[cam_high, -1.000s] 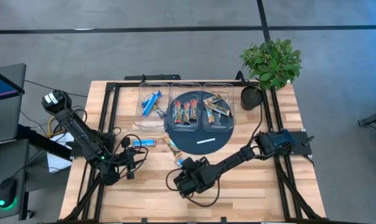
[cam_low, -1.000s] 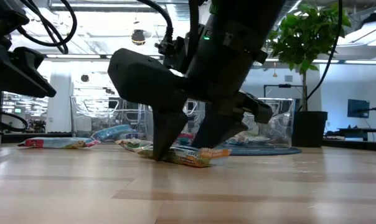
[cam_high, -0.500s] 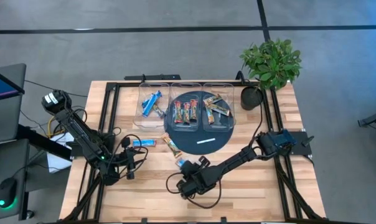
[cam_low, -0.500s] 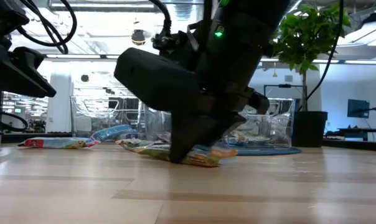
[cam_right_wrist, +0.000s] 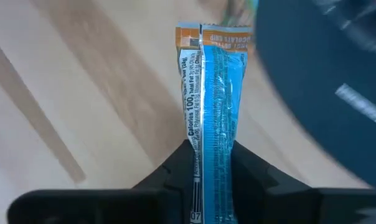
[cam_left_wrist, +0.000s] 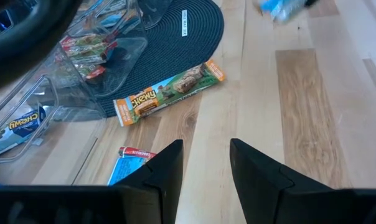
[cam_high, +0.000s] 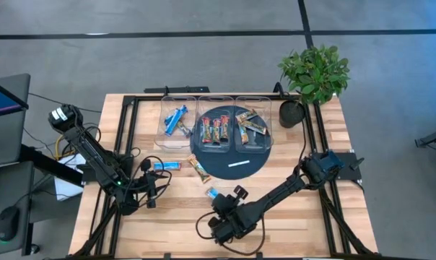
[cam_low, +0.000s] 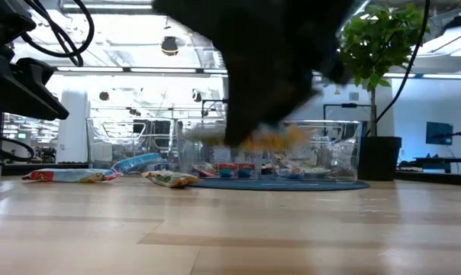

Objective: Pick and place Granola Bars by type
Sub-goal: Put the orange granola bar into the right transparent bin

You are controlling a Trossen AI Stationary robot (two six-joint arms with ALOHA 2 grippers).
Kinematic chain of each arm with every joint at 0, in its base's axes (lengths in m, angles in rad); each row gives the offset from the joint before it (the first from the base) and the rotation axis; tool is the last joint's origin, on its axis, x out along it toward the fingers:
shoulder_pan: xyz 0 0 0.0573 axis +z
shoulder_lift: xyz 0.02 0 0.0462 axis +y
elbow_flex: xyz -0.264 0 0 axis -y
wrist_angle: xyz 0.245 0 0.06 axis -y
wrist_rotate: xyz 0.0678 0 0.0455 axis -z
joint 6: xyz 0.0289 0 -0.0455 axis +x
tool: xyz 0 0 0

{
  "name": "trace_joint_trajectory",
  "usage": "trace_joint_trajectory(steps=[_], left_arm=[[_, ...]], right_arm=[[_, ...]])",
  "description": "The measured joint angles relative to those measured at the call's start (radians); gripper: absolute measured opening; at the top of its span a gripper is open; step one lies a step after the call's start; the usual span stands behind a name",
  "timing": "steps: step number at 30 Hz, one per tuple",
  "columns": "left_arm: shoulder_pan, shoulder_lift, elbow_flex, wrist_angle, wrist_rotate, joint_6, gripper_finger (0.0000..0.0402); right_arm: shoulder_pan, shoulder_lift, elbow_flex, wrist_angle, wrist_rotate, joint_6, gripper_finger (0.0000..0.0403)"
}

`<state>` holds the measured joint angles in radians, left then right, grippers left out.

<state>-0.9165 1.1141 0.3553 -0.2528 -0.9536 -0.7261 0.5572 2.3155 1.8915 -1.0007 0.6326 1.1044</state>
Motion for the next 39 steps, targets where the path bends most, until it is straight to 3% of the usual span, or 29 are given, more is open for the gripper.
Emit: trace_joint_trajectory(steps=[11,17,25,39], left_arm=[[0.0,0.0,0.0,0.013,0.001,0.0,0.0128],[0.0,0.0,0.0,0.019,0.001,0.0,0.0128],[0.0,0.0,0.0,0.019,0.002,0.0,0.0128],[0.0,0.0,0.0,0.018,0.007,-0.033,0.0128]], right_arm=[[-0.025,-0.003,0.238,-0.573,0.209,0.353,0.0063],[-0.116,-0.057,0.251,-0.57,0.263,0.311,0.0063],[-0.276,-0.078,0.24,-0.571,0.254,0.195,0.0063],[-0.538,-0.077,0.144,-0.571,0.126,0.203,0.0063]])
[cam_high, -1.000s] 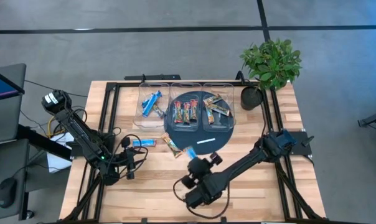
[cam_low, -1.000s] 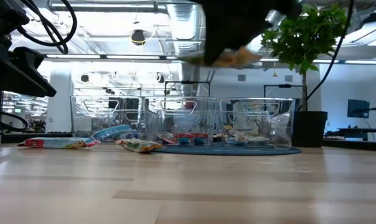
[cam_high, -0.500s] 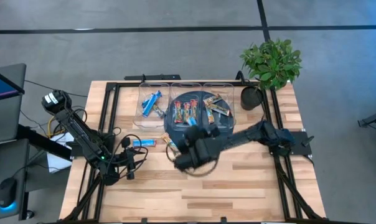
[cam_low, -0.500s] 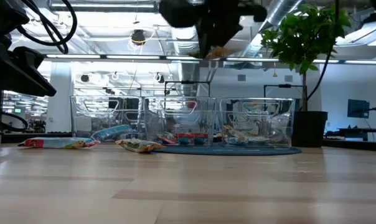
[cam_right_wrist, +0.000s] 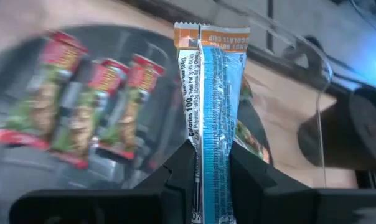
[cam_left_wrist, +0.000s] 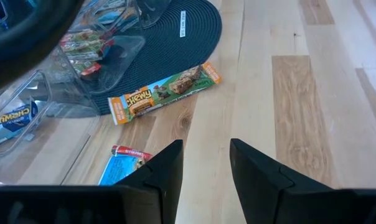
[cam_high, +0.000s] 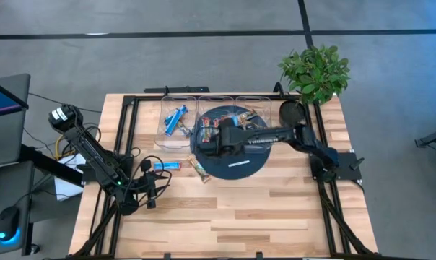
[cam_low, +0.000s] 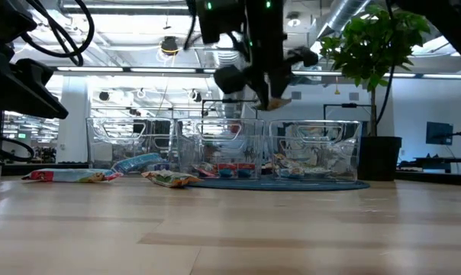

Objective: Pick and place Granola Bars by type
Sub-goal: Put the orange granola bar into the right transparent bin

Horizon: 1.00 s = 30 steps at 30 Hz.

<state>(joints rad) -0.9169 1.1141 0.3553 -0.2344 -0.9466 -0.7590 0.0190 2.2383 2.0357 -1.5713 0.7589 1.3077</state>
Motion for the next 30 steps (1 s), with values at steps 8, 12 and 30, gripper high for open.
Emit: trace_joint_trajectory(steps=[8,12,30], left_arm=[[0.0,0.0,0.0,0.0,0.038,-0.02,0.0128],[0.0,0.0,0.0,0.0,0.041,-0.032,0.0128],[0.0,0.0,0.0,0.001,0.032,-0.05,0.0128]], right_arm=[[-0.085,0.0,-0.109,0.001,-0.033,0.03,0.0063],[-0.097,0.0,-0.146,0.0,-0.035,0.04,0.0064],[-0.086,0.0,-0.163,0.0,0.035,0.037,0.0064]])
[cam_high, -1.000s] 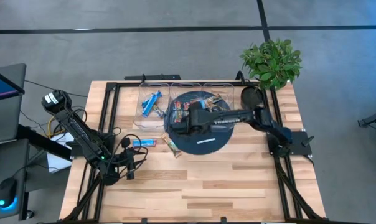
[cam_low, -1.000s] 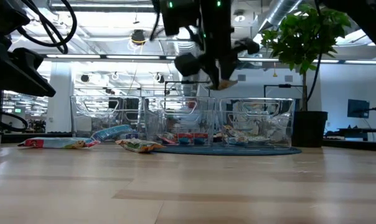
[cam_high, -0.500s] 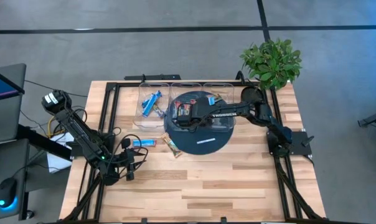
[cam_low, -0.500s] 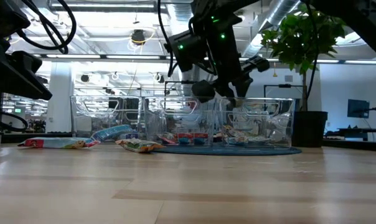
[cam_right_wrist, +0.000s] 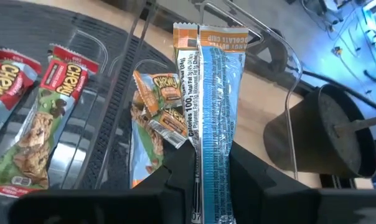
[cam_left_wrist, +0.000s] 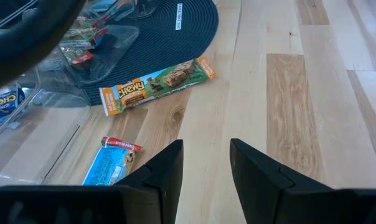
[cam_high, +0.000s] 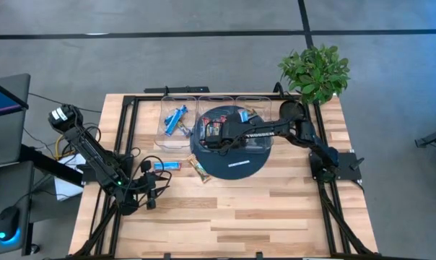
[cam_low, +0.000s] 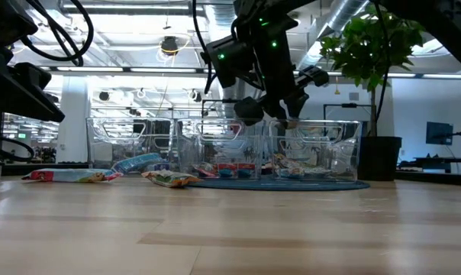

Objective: Pick and place Granola Bars by type
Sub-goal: Put the orange granola bar into the right transparent bin, then put the red granola bar into the middle transparent bin

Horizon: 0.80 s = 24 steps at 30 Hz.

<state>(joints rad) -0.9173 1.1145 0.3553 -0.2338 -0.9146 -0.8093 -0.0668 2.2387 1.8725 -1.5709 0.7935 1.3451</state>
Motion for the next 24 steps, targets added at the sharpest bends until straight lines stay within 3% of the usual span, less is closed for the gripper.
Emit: trace_joint_trajectory(steps=[9,19,24], left_arm=[[0.0,0.0,0.0,0.0,-0.002,0.0,0.0128],[0.0,0.0,0.0,0.0,-0.002,0.0,0.0128],[0.0,0.0,0.0,0.0,-0.002,0.0,0.0128]], right_arm=[[-0.016,0.0,0.0,0.0,0.001,-0.038,0.0083],[-0.019,0.0,0.0,0.0,0.023,-0.004,0.0212],[-0.004,0.0,0.003,-0.001,0.051,0.016,0.0247]])
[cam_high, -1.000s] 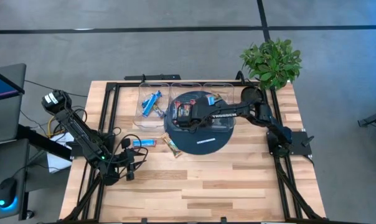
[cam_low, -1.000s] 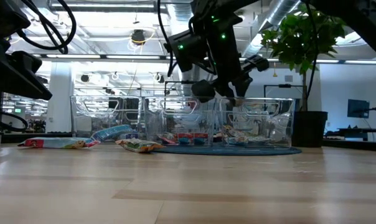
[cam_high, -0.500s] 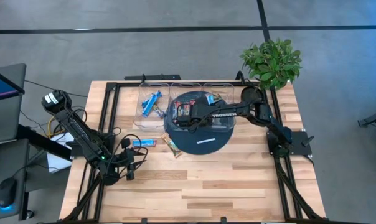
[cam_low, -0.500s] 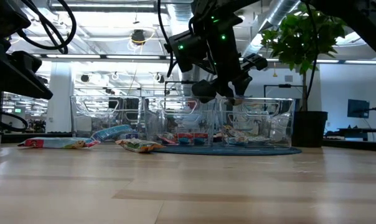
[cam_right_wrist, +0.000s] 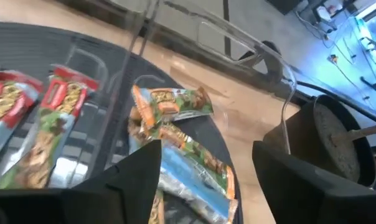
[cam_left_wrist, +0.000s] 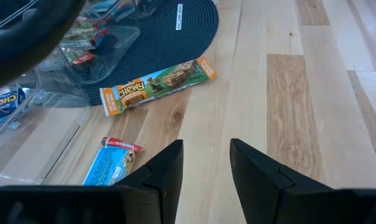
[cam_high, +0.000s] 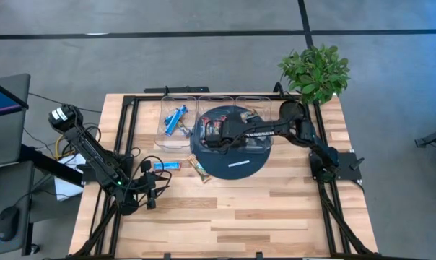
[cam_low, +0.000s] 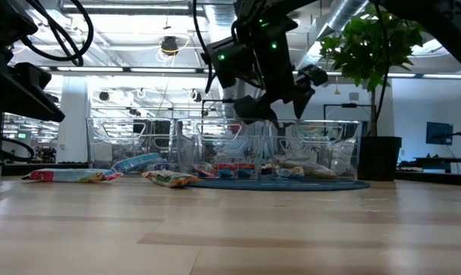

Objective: Pick and place Granola Bars by type
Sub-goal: Put the red granola bar into the middle transparent bin

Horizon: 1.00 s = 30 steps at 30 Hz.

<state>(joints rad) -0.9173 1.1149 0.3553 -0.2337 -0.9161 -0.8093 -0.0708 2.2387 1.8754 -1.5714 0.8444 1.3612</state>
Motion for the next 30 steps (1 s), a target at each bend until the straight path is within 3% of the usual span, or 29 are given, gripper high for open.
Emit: trace_joint_trajectory(steps=[6,13,21,25,30], left_arm=[[0.0,0.0,0.0,0.0,-0.006,0.0,0.0128],[0.0,0.0,0.0,0.0,-0.008,0.0,0.0128],[0.001,0.0,0.0,-0.001,-0.036,0.0,0.0128],[0.001,0.0,0.0,-0.001,-0.04,0.0,0.0128],[0.001,0.0,0.001,-0.023,-0.02,0.0,0.0128]], right_arm=[[0.042,0.0,0.049,0.0,0.065,-0.063,0.0245],[0.163,0.0,0.218,0.001,0.218,-0.22,0.0226],[0.391,0.0,0.402,0.016,0.381,-0.526,0.0206],[0.515,0.0,0.42,0.015,0.439,-0.706,0.0199],[0.642,0.0,0.42,0.003,0.445,-0.801,0.0192]])
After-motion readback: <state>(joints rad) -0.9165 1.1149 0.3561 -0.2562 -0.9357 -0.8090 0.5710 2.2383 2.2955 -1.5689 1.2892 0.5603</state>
